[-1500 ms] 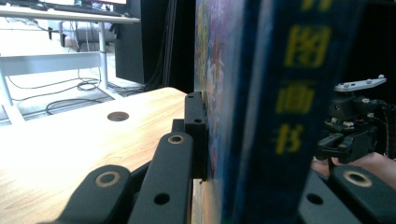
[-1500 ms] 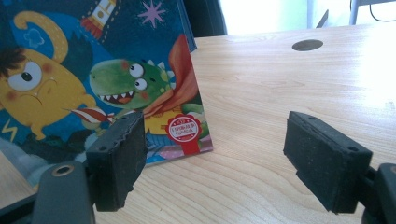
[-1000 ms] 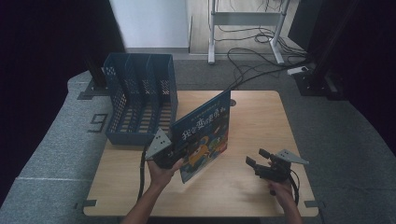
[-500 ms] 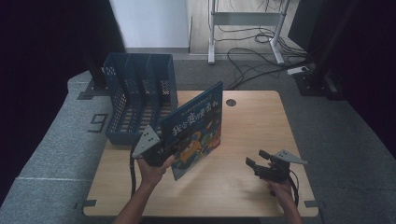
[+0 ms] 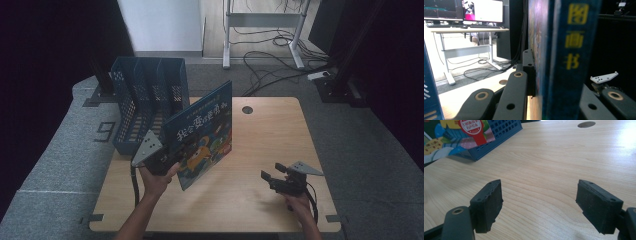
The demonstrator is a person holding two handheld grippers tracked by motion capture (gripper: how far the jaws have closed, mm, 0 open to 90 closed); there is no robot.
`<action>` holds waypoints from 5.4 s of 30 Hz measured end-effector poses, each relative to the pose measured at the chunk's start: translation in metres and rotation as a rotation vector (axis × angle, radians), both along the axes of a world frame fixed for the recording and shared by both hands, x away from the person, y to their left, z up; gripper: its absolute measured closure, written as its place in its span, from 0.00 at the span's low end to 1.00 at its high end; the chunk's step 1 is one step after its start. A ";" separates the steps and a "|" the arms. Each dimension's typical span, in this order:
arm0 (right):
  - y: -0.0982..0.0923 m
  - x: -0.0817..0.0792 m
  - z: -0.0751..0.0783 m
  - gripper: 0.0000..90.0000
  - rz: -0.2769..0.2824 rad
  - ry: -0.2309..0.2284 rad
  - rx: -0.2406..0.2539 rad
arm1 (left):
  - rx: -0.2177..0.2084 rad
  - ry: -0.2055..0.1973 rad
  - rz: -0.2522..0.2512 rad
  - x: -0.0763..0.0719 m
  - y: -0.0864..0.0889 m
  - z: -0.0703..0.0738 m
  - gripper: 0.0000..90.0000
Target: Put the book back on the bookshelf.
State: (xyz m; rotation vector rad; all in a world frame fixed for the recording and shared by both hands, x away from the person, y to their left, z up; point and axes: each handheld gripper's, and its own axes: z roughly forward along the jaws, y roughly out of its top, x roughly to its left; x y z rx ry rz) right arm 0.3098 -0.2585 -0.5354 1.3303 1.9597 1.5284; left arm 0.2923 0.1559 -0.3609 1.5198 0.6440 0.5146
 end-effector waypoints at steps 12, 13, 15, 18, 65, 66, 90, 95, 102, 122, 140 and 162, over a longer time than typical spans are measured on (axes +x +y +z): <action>0.002 0.003 -0.004 0.23 -0.030 0.033 -0.045 | 0.003 -0.019 0.021 -0.002 0.008 0.009 0.91; 0.001 0.004 -0.004 0.23 -0.032 0.041 -0.055 | 0.004 -0.019 0.022 -0.002 0.009 0.010 0.91; 0.001 0.004 -0.005 0.23 -0.042 0.049 -0.057 | 0.001 -0.020 0.026 -0.001 0.009 0.012 0.91; 0.001 0.005 -0.006 0.23 -0.052 0.056 -0.058 | -0.001 -0.026 0.021 -0.002 0.009 0.014 0.91; -0.001 0.004 -0.017 0.24 -0.091 0.128 -0.141 | -0.036 -0.067 0.112 -0.005 0.063 0.043 0.91; -0.001 0.004 -0.017 0.23 -0.090 0.128 -0.141 | -0.035 -0.069 0.116 -0.006 0.064 0.044 0.91; -0.003 0.006 -0.017 0.24 -0.093 0.139 -0.142 | -0.040 -0.086 0.212 -0.015 0.107 0.048 0.91; -0.003 0.006 -0.018 0.24 -0.094 0.142 -0.139 | -0.039 -0.086 0.230 -0.015 0.115 0.049 0.91; -0.003 0.006 -0.018 0.24 -0.093 0.142 -0.141 | -0.037 -0.087 0.254 -0.014 0.123 0.050 0.91; -0.005 0.006 -0.018 0.24 -0.091 0.149 -0.142 | -0.010 -0.070 0.321 0.004 0.126 0.045 0.91; -0.007 0.006 -0.018 0.24 -0.093 0.150 -0.134 | -0.027 -0.053 0.361 0.033 0.122 0.044 0.91; -0.009 0.007 -0.018 0.24 -0.094 0.151 -0.134 | -0.037 -0.050 0.408 0.068 0.108 0.049 0.91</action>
